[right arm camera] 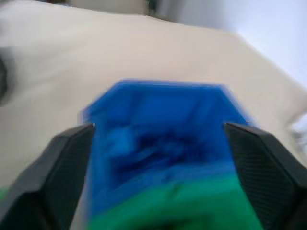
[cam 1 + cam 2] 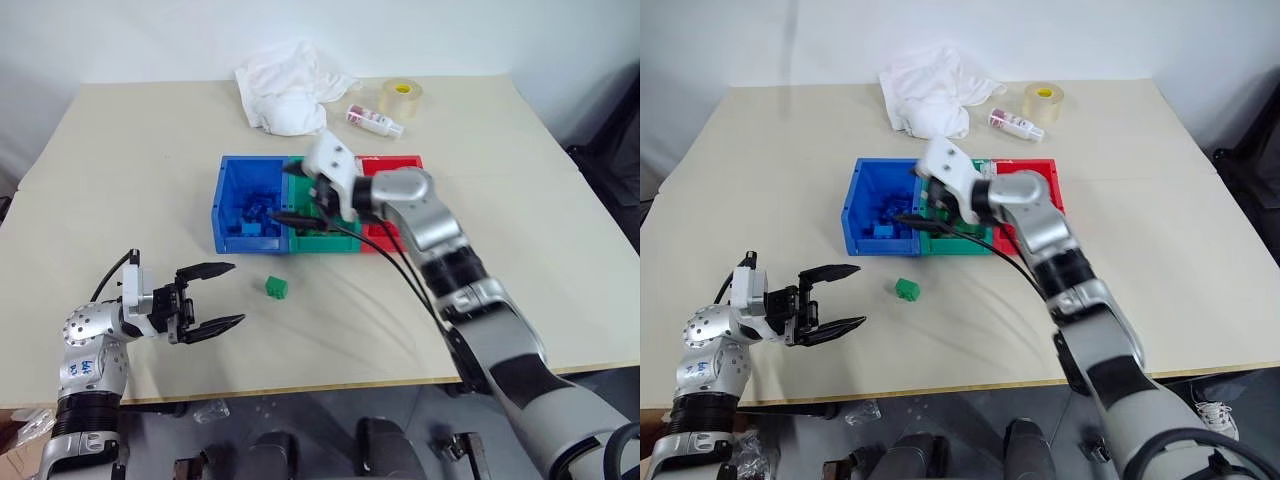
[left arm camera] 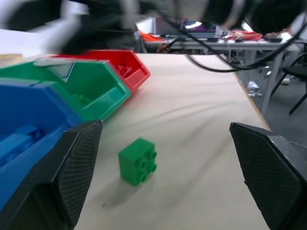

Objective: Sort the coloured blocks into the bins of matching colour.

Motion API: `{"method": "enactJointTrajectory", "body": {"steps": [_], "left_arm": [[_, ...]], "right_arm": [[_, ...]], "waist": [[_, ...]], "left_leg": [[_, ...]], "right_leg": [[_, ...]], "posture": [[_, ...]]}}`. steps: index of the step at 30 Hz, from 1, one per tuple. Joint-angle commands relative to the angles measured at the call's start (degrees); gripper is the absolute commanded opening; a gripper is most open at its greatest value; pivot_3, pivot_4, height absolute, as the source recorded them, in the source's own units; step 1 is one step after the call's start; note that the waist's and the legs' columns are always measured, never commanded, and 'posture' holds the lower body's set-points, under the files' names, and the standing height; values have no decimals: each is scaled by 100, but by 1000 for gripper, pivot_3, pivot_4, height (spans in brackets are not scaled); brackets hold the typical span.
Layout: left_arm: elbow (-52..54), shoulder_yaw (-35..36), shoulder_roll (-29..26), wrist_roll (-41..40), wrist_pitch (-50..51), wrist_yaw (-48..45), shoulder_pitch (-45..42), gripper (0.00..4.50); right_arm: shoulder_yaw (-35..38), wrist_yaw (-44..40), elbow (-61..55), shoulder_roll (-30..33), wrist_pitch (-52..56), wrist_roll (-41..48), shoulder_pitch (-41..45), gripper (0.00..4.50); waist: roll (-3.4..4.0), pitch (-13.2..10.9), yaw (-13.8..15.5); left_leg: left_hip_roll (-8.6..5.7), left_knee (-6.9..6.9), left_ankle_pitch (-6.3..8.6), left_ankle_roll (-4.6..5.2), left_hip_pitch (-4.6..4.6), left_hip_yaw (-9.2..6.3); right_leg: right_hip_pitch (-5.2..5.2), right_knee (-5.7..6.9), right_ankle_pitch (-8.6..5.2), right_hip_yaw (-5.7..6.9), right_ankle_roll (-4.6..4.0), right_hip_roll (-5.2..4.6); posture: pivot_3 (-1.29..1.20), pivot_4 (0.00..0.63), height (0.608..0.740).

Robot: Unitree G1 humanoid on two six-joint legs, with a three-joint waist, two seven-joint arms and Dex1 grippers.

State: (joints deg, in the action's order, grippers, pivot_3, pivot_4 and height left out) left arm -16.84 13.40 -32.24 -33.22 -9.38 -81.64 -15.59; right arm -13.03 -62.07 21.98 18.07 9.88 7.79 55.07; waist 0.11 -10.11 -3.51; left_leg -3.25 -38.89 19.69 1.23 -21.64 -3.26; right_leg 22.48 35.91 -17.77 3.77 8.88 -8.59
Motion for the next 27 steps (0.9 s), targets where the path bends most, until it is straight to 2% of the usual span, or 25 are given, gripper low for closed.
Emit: {"method": "enactJointTrajectory", "body": {"steps": [1,4,6,11,13,17,20,23,27], "left_arm": [[-15,56,7,98,-66,224,-62,4500],[42,148,25,99,-20,501,-15,4500],[83,160,-86,420,-43,931,108,4500],[997,376,-370,745,299,1769,1064,4500],[1316,438,-480,884,410,2056,1416,4500],[2272,933,-557,671,658,2401,2426,4500],[2677,1096,-565,591,806,2532,2796,4500],[2910,1107,-550,645,936,2707,2896,4500],[2968,479,-420,991,1136,3053,2398,4500]], "right_arm": [[370,-673,-1522,788,582,642,-670,4480],[665,-1351,-2319,1613,766,1203,-1495,4480],[981,-1683,-2600,2098,916,1573,-2037,4480],[1435,-2070,-2624,2914,1007,1869,-2849,4480],[1502,-2149,-2572,3062,953,1899,-2981,4480],[1648,-2217,-2315,3259,918,1909,-3071,4480],[1597,-2191,-2228,3247,900,1897,-2976,4480],[1531,-2130,-2128,3166,835,1851,-2844,4480],[1514,-2011,-2297,3061,871,1916,-2880,4480]], "waist": [[0,0,45],[0,0,161],[0,0,195],[-1,0,178],[-1,0,197],[-2,-2,227],[2,-4,256],[7,-6,350],[8,-7,442]], "left_leg": [[0,-5,0,0,0,2],[6,-10,0,0,-1,8],[7,-12,0,0,-1,22],[19,-5,2,1,3,53],[27,-2,3,-2,4,58],[30,-9,6,-4,4,57],[30,-8,9,-3,4,58],[37,-11,10,-5,4,63],[36,-13,10,-6,4,60]], "right_leg": [[-1,-2,0,-1,0,0],[-4,-8,0,-1,0,2],[-5,-16,0,-5,0,2],[-3,-30,0,-18,1,4],[-2,-34,0,-21,0,5],[-9,-44,0,-22,0,3],[-8,-69,0,-26,0,0],[-15,-90,0,-25,0,4],[-18,-90,0,-23,0,5]], "posture": [[0,150,740],[0,150,740],[0,150,740],[0,150,740],[0,150,740],[0,150,740],[0,150,740],[0,150,740],[0,150,740]]}}
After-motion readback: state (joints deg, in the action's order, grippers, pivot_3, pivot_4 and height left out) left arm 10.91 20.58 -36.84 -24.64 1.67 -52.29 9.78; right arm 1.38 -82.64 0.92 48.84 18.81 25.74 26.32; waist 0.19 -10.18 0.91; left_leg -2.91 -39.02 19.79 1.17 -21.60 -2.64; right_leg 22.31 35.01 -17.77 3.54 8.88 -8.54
